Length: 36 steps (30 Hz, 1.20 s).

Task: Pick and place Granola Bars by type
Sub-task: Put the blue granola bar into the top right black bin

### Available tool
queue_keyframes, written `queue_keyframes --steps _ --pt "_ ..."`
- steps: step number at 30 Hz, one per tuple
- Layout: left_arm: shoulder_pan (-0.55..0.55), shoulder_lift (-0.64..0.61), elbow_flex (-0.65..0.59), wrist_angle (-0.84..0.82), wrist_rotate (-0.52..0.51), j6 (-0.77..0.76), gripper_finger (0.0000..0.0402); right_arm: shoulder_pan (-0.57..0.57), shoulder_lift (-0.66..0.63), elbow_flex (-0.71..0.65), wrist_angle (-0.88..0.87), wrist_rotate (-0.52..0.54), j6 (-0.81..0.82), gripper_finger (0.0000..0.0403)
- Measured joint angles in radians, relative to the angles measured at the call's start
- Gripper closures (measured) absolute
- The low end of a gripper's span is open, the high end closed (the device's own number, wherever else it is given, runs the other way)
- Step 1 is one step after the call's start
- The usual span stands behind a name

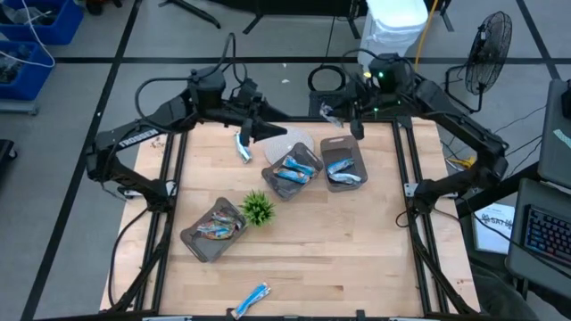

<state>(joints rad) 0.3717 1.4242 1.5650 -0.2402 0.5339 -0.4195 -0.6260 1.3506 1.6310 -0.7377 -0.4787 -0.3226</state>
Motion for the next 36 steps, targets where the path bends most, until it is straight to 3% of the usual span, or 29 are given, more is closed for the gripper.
queue_keyframes --steps 6,13,30,36 --pt "0.002 -0.030 0.000 -0.023 -0.001 -0.013 0.0075 -0.034 0.049 -0.001 -0.082 -0.021 -0.223 0.0395" --pt "0.002 -0.053 0.000 -0.030 -0.001 -0.055 0.0092 -0.057 0.120 -0.042 -0.108 -0.020 -0.376 0.0395" --pt "-0.013 -0.082 -0.001 -0.065 0.018 -0.061 0.0105 -0.075 0.154 -0.474 -0.009 0.071 -0.478 0.0395" --pt "-0.014 -0.082 -0.001 -0.065 0.016 -0.066 0.0105 -0.072 0.162 -0.542 0.058 0.147 -0.555 0.0397"
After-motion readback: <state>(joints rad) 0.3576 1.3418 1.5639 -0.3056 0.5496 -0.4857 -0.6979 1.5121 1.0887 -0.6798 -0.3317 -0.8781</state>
